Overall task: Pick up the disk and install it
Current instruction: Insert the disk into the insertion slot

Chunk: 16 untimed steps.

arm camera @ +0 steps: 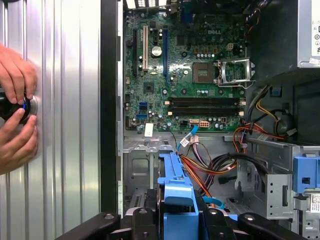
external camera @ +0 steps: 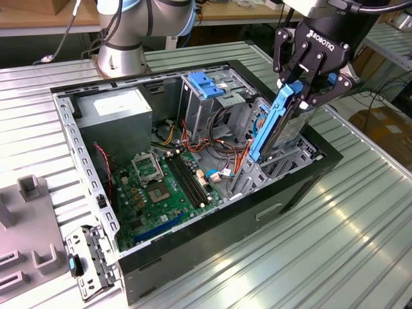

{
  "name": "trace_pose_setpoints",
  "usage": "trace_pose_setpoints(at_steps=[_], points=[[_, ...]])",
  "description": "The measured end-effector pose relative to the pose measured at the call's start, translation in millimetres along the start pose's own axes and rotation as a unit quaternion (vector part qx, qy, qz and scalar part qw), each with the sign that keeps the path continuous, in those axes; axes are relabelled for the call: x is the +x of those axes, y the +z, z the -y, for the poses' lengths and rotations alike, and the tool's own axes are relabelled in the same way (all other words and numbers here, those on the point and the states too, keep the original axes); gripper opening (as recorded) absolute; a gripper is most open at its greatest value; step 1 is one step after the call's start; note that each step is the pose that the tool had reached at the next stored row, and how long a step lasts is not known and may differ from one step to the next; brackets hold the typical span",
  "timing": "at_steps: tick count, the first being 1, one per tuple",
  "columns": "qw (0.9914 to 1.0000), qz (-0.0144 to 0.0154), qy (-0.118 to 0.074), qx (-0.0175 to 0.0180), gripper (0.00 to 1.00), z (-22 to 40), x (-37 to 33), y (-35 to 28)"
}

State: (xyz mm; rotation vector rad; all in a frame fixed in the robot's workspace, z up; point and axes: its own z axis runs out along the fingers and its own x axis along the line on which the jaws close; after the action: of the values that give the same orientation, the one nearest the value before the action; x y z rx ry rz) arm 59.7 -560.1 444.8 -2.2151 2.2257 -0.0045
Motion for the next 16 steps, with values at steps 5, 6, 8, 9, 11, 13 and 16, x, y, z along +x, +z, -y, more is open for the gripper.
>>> trace_pose_setpoints(at_steps=[5, 6, 8, 9, 11, 13, 16], points=[[1.00000, 0.0000, 0.000, -0.0001, 0.37, 0.0, 0.1, 0.6], [1.00000, 0.0000, 0.000, -0.0001, 0.37, 0.0, 0.1, 0.7], [1.00000, 0.0001, 0.000, -0.0001, 0.37, -0.5, 0.1, 1.0], [1.00000, 0.0001, 0.000, -0.0002, 0.37, -0.6, 0.1, 1.1], [1.00000, 0.0000, 0.000, -0.0002, 0.37, -0.7, 0.1, 1.2], [1.00000, 0.0000, 0.000, -0.0002, 0.37, -0.7, 0.1, 1.3], [1.00000, 0.0002, 0.000, -0.0003, 0.37, -0.7, 0.1, 0.9]])
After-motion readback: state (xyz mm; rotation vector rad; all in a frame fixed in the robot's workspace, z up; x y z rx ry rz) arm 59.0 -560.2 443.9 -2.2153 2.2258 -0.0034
